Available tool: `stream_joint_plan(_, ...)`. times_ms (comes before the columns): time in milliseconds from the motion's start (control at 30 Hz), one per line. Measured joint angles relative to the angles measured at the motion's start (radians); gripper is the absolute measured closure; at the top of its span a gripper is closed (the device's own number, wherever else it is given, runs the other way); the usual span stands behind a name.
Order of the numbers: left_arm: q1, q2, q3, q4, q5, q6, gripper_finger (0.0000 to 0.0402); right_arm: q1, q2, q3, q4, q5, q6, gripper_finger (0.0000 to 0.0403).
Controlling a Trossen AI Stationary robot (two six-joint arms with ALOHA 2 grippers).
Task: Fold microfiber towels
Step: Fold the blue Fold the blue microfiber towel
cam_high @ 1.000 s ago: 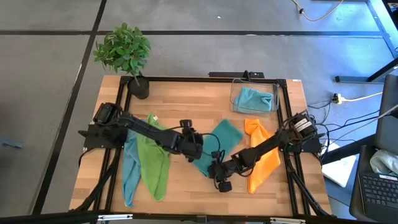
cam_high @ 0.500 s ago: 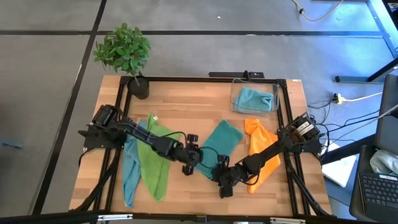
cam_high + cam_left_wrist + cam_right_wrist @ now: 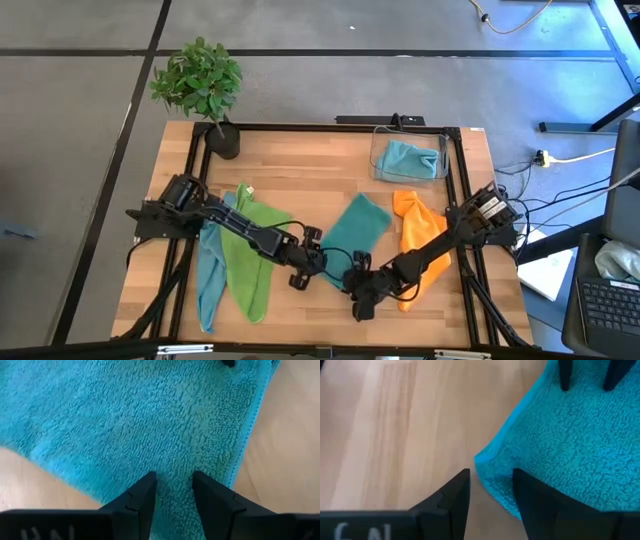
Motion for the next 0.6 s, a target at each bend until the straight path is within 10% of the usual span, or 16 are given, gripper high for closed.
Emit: stream_joint_plan(600, -0.001, -0.017, -0.005, -0.031, -0.009, 0.030, 0.0276, 0.050, 0.004, 0.005, 0.055, 0.089, -0.013, 0.0250)
